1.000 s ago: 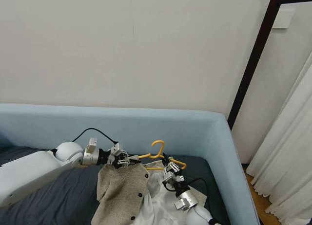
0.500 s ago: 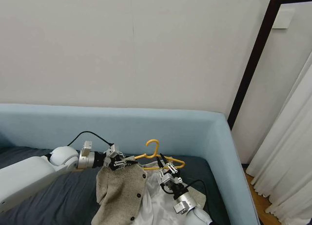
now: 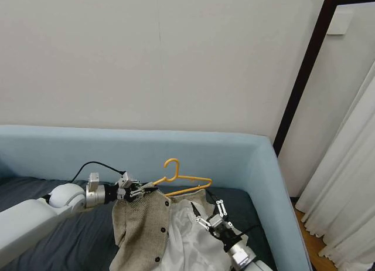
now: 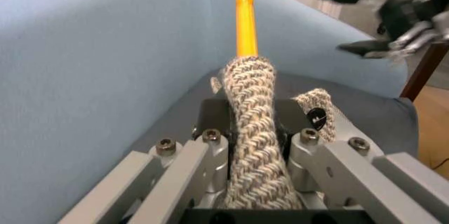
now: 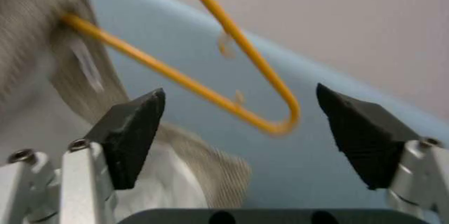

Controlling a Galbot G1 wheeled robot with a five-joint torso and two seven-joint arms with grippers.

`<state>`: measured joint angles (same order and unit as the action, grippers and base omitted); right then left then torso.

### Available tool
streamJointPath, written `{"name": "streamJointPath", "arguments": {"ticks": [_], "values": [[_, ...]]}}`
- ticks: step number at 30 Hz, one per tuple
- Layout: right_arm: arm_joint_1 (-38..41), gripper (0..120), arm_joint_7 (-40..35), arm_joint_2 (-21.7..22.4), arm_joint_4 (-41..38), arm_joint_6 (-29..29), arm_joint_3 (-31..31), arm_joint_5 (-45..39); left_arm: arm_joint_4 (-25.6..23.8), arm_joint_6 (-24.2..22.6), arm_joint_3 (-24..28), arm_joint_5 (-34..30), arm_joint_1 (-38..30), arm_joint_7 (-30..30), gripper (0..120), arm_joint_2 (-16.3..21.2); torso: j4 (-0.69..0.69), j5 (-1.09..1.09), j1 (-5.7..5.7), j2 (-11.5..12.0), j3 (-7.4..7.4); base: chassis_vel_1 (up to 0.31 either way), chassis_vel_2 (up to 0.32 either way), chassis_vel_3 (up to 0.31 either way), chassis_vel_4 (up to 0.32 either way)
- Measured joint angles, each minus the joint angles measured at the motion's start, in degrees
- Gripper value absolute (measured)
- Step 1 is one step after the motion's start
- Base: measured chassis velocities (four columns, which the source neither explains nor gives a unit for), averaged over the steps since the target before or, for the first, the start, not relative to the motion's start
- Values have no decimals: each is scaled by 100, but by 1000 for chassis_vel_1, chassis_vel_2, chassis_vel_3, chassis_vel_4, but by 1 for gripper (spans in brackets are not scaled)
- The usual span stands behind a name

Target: Pick up the clothes from the sofa and hang them on the clothes hanger.

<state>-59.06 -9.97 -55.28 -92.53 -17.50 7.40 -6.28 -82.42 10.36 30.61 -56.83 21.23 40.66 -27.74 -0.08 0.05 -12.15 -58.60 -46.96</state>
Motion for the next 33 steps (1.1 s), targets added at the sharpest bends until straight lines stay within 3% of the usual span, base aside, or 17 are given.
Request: {"name": "streamJointPath", "arguments": {"ticks": [3,9,12,18,21,25,33], "values": [[337,99,367,42,740,216,29,-746,-183,13,-297,0,450,-96,10,72,2,-1,0,0,0,0,0,0,0],[1151,100,847,-244,2004,420,280,-1150,-355,49,-732,39,1050,-172,10,165,2,0,0,0,-1,0,0,0,0],[1372,100,919,-334,2257,450,372,-1155,-396,53,-804,40,1138,-185,10,188,3,0,0,0,-1,0,0,0,0],[2284,100,1251,-838,3489,620,823,-1289,-611,63,-1146,24,1507,-240,10,276,4,-1,0,0,-1,0,0,0,0],[2534,100,1412,-1050,3969,901,956,-1658,-737,66,-1564,15,1854,-249,10,324,-1,2,-1,0,-1,0,0,0,0],[2643,100,1432,-1376,4420,1052,894,-1548,-891,108,-2121,47,2350,-188,10,412,1,-1,0,0,-1,0,0,0,0],[2777,100,1580,-1791,5055,900,882,-1007,-980,161,-2308,56,2503,-134,10,533,0,1,-1,0,0,0,0,0,0]]}}
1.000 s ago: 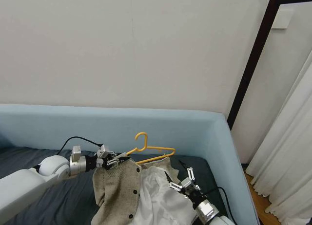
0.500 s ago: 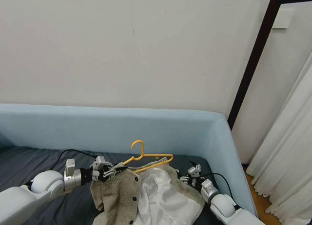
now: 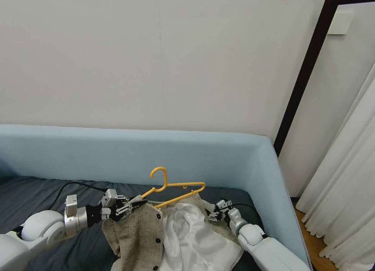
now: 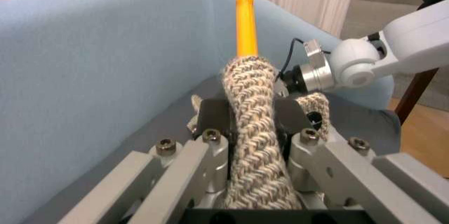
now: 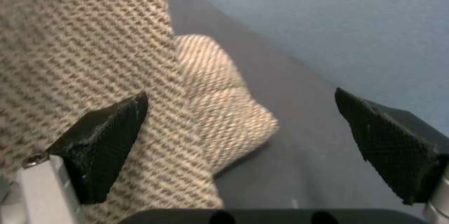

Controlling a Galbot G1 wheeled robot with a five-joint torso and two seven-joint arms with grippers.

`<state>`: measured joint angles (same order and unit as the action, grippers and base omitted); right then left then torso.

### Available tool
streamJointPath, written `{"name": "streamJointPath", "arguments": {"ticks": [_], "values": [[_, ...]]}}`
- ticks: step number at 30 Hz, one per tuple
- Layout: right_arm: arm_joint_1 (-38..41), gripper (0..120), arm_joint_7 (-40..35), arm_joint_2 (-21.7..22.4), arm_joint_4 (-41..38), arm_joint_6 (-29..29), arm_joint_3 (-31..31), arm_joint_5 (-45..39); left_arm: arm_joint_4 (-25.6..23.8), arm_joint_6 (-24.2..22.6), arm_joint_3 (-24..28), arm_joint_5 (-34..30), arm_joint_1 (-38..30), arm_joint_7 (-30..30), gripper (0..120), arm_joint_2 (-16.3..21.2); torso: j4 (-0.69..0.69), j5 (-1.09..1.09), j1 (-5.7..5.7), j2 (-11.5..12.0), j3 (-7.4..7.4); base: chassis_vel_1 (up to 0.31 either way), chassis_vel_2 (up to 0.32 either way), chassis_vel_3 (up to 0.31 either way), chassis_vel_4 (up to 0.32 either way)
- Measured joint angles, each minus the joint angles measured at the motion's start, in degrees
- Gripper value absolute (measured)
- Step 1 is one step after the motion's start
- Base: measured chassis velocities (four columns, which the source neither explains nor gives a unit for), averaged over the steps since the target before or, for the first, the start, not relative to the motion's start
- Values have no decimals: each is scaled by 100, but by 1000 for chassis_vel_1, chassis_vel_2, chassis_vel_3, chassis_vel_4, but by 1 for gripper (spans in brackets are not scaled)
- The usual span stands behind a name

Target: Pick up the clothes from the sofa and hang them on the clothes hanger.

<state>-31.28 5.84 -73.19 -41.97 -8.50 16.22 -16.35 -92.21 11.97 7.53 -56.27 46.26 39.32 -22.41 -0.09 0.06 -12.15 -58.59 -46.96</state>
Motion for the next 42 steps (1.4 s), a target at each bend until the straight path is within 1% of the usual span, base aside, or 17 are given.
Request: {"name": "streamJointPath", "arguments": {"ticks": [5,7,10,19,21,25,26,27,28,30,31,35,36,38,40,41,42], "values": [[-96,100,122,20,-237,-174,133,345,-16,0,-5,-14,-7,-27,10,27,1,-1,0,0,0,0,0,0,0],[-193,100,192,52,-361,-296,173,621,-2,0,-19,-11,7,-63,10,-15,2,-1,0,0,0,0,0,0,0],[-273,100,208,99,-439,-307,196,731,-9,0,-16,-11,13,-99,10,-33,2,0,0,0,0,0,0,0,0],[-511,100,-61,265,-469,74,6,572,-6,0,73,34,25,-113,10,-40,1,-2,0,0,1,0,0,0,0],[-517,97,-70,282,-500,130,6,521,-9,0,88,36,15,-114,10,-44,1,-2,0,0,0,0,0,0,0],[-529,81,-16,313,-570,315,79,328,-11,0,118,37,-27,-117,10,-58,1,-1,0,0,0,0,0,0,0],[-529,81,-16,313,-570,315,79,328,-11,0,118,37,-27,-117,10,-58,1,-1,0,0,0,0,0,0,0],[-541,77,14,316,-571,356,95,264,-8,0,122,36,-29,-118,10,-60,1,-1,0,-1,1,0,0,0,0],[-556,70,35,320,-575,382,111,204,-3,0,128,40,-29,-118,10,-60,2,-2,0,-1,1,0,0,0,0],[-579,61,56,331,-599,413,133,128,11,2,132,57,-24,-117,10,-62,2,-2,1,-1,1,0,0,0,0],[-579,61,56,331,-599,413,133,128,11,2,132,57,-24,-117,10,-62,2,-2,1,-1,1,0,0,0,0],[-584,43,60,328,-605,434,138,66,54,9,140,73,-27,-117,10,-99,2,-2,0,-1,1,0,0,0,0],[-584,43,60,328,-605,434,138,66,54,9,140,73,-27,-117,10,-99,2,-2,0,-1,1,0,0,0,0],[-582,38,56,325,-604,452,140,45,58,10,140,74,-35,-119,10,-116,2,-2,0,-1,1,0,0,0,0],[-580,27,55,306,-574,463,145,35,56,10,141,74,-41,-127,10,-128,2,-2,0,-1,0,0,0,0,0],[-580,24,53,302,-566,463,148,27,50,10,141,74,-40,-133,10,-128,2,-2,0,-1,0,0,0,0,0],[-580,24,53,302,-566,463,148,27,50,10,141,74,-40,-133,10,-128,2,-2,0,-1,0,0,0,0,0]]}}
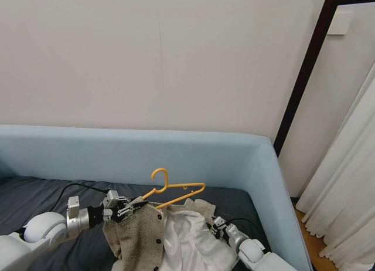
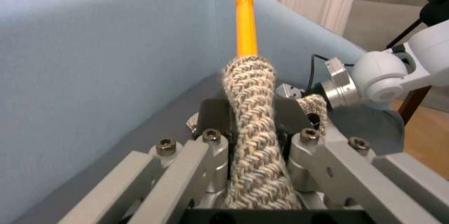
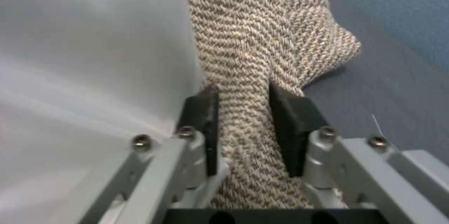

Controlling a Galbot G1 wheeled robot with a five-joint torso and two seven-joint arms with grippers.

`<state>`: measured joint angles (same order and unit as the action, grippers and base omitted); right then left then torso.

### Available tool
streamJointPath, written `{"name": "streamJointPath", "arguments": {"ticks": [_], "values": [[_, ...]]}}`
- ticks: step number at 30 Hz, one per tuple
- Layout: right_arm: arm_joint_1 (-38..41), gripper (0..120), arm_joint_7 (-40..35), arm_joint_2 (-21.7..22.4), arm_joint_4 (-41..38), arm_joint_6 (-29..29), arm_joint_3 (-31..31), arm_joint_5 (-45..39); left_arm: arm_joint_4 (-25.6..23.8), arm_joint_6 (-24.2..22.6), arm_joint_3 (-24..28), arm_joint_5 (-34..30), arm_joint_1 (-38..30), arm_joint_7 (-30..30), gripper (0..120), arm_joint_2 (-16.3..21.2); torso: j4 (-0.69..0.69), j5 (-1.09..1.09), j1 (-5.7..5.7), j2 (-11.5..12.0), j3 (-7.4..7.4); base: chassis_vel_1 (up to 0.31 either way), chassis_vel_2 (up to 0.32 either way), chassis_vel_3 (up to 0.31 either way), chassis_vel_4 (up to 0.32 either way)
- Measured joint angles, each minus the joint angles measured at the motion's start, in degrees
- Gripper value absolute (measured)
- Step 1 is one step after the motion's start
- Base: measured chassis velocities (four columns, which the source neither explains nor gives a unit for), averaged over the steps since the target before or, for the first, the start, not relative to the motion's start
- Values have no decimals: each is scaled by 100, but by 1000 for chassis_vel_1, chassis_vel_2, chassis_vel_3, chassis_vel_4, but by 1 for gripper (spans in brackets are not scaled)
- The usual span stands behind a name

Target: Pick up the clothes from the sofa and hang them on the clothes hanger.

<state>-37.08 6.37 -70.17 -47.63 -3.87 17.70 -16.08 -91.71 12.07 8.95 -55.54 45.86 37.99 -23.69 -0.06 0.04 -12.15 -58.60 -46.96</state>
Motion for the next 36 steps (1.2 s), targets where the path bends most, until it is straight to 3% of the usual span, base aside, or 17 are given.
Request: {"name": "streamJointPath", "arguments": {"ticks": [4,7,14,25,36], "values": [[-22,4,-35,26,-63,9,5,-81,-23,9,14,6,8,-20,10,22,0,1,0,0,-1,0,0,0,0],[-43,0,-62,64,-123,12,5,-108,-24,17,0,7,17,-38,10,24,0,1,0,0,-1,0,0,0,0],[-174,0,-273,284,-646,57,-99,-330,-41,62,-74,23,41,-36,10,61,-2,1,0,1,-1,0,0,0,0],[-424,0,-704,900,-2349,534,-657,-952,-150,320,-222,233,110,87,10,97,-1,0,0,0,0,0,0,0,0],[-630,0,-608,1046,-2432,361,-443,-185,-181,361,-250,295,161,129,10,145,-1,0,0,0,0,0,0,0,0]]}}
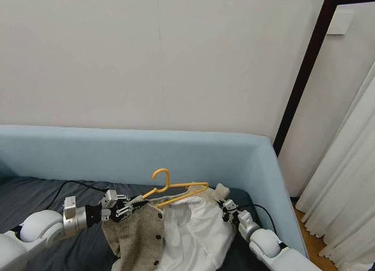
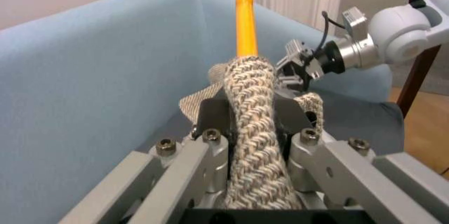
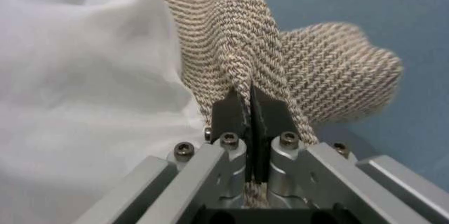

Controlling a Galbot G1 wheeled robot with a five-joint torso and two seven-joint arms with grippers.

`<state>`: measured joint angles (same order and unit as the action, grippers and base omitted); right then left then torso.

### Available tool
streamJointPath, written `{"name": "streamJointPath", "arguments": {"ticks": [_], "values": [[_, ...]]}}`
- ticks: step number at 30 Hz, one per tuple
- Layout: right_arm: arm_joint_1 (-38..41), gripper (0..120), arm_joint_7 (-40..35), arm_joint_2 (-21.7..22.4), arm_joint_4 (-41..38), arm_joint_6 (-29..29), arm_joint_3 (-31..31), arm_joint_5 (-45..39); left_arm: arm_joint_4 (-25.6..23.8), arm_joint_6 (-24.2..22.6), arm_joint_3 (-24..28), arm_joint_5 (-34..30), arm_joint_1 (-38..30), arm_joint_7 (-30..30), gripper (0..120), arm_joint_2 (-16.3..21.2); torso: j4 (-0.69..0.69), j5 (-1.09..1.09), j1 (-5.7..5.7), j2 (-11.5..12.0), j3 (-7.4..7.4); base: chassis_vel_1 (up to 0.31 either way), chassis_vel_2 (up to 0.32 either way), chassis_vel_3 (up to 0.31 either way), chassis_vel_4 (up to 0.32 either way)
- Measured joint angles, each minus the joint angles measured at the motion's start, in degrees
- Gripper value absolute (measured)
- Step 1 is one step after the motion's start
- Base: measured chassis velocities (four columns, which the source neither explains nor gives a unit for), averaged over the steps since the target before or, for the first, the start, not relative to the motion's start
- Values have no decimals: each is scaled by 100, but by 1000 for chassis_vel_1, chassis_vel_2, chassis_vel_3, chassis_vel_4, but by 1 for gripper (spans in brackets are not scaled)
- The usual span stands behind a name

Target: Pick up the clothes from the sofa and hang them on the clothes hanger.

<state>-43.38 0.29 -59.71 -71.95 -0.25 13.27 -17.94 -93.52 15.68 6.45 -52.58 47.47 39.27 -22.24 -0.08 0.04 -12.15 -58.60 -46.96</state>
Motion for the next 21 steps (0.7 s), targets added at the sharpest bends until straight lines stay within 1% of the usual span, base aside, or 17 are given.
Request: {"name": "streamJointPath", "arguments": {"ticks": [4,10,17,19,20,21], "values": [[-77,0,22,6,-54,27,108,176,-2,9,-2,30,37,-1,10,1,1,0,0,0,0,0,0,0,0],[-90,0,-22,-64,149,-5,130,263,32,42,-2,91,78,1,10,-21,0,0,0,0,0,0,0,0,0],[-21,0,-220,-11,-212,89,-186,-171,142,137,-12,262,-4,208,10,-28,2,0,0,0,0,0,0,0,0],[17,0,-298,140,-530,210,-409,-485,262,203,-12,480,-30,422,10,-8,1,1,0,0,0,0,0,0,0],[17,0,-298,140,-530,210,-409,-485,262,203,-12,480,-30,422,10,-8,1,1,0,0,0,0,0,0,0],[13,0,-334,219,-703,252,-502,-606,297,211,-12,563,-49,501,10,5,1,1,0,0,0,0,0,0,0]]}}
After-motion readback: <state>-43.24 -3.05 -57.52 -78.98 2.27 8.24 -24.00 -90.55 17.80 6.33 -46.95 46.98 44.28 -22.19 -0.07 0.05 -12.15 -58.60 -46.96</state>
